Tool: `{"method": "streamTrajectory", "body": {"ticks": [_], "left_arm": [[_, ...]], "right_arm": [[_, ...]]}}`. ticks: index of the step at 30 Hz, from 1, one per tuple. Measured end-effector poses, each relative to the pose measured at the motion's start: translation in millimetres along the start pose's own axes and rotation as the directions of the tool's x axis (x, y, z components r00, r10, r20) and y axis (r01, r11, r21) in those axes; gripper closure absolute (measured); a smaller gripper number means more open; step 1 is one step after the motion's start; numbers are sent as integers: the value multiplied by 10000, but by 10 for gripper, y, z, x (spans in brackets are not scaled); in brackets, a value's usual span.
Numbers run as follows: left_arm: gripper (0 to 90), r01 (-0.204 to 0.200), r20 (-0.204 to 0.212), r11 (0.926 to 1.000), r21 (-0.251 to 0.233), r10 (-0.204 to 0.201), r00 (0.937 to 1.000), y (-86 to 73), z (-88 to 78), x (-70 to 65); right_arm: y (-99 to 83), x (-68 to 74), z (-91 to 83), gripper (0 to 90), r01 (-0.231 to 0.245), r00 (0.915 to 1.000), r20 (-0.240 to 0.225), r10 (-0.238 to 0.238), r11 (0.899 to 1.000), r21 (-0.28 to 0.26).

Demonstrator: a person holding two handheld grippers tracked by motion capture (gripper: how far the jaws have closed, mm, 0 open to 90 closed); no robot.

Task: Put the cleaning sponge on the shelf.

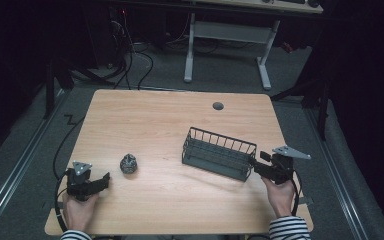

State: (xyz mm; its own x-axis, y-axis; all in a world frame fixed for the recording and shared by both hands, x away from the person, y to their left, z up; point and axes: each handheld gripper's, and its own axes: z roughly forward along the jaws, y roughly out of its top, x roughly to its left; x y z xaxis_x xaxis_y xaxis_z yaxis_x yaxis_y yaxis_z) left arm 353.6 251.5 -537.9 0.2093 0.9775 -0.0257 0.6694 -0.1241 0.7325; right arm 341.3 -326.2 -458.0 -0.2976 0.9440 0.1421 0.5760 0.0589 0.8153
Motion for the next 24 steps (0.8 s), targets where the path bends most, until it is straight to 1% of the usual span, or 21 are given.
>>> {"method": "streamTrajectory", "body": {"ticks": [1, 2, 3, 4, 6, 8, 10, 12, 13, 14, 15, 16, 18, 19, 20, 21, 22, 24], "left_arm": [[197, 1, 3, 10000, -1, -1, 10000, 0, 0, 0], [196, -26, -27, 10000, 12, 26, 10000, 0, 1, -3], [193, -68, -23, 10000, 13, 68, 10000, 1, 3, -5], [188, -80, -7, 10000, 20, 80, 10000, 1, 4, -5], [184, -88, 1, 10000, 21, 88, 10000, 2, 5, -6], [184, -92, 0, 10000, 24, 92, 10000, 1, 5, -6], [184, -94, -3, 10000, 27, 94, 10000, 1, 4, -7], [184, -98, 5, 9999, 30, 98, 10000, 1, 3, -7], [184, -98, 5, 9999, 30, 98, 10000, 1, 3, -7], [184, -93, 41, 9999, 41, 93, 9999, 0, -2, -3], [184, -93, 41, 9999, 41, 93, 9999, 0, -2, -3], [184, -41, 109, 10000, 27, 40, 9999, -1, -6, 4], [184, 17, 195, 10000, 17, -17, 9998, -2, -13, 14], [184, 68, 268, 10000, 1, -68, 9996, -4, -17, 18], [183, 131, 357, 9999, -9, -131, 9993, -6, -23, 21], [182, 131, 357, 9999, -9, -131, 9993, -6, -23, 21], [180, 179, 514, 9998, -57, -176, 9985, -8, -42, 11], [178, 79, 609, 9999, -131, -71, 9981, -6, -71, -12]], "right_arm": [[0, 0, 0, 425, 0, 10000, 0, 0, 10000, 0], [-47, -31, -80, 424, -55, 10000, -22, 55, 9994, -354], [-61, -37, -99, 421, -111, 9999, -48, 109, 9990, -423], [-98, -57, -143, 420, -242, 9995, -198, 230, 9977, -636], [-157, -82, -207, 422, -328, 9988, -382, 291, 9945, -996], [-215, -88, -259, 430, -366, 9988, -376, 324, 9924, -1174], [-276, -102, -285, 430, -434, 9986, -349, 395, 9920, -1183], [-343, -122, -286, 432, -479, 9988, -178, 463, 9934, -1043], [-343, -122, -286, 432, -479, 9988, -178, 463, 9934, -1043], [-436, -167, -250, 433, -642, 9979, -11, 643, 9950, -762], [-436, -167, -250, 433, -642, 9979, -11, 643, 9950, -762], [-531, -210, -184, 433, -649, 9972, 339, 663, 9970, -412], [-611, -252, -114, 433, -686, 9954, 662, 690, 9976, -84], [-652, -275, -73, 431, -778, 9934, 856, 764, 9969, 129], [-684, -298, -33, 431, -778, 9916, 1058, 739, 9964, 332], [-684, -298, -33, 431, -778, 9916, 1058, 739, 9964, 332], [-731, -320, 33, 429, -679, 9869, 1509, 563, 9950, 728], [-750, -325, 73, 420, -573, 9851, 1671, 403, 9935, 980]]}}
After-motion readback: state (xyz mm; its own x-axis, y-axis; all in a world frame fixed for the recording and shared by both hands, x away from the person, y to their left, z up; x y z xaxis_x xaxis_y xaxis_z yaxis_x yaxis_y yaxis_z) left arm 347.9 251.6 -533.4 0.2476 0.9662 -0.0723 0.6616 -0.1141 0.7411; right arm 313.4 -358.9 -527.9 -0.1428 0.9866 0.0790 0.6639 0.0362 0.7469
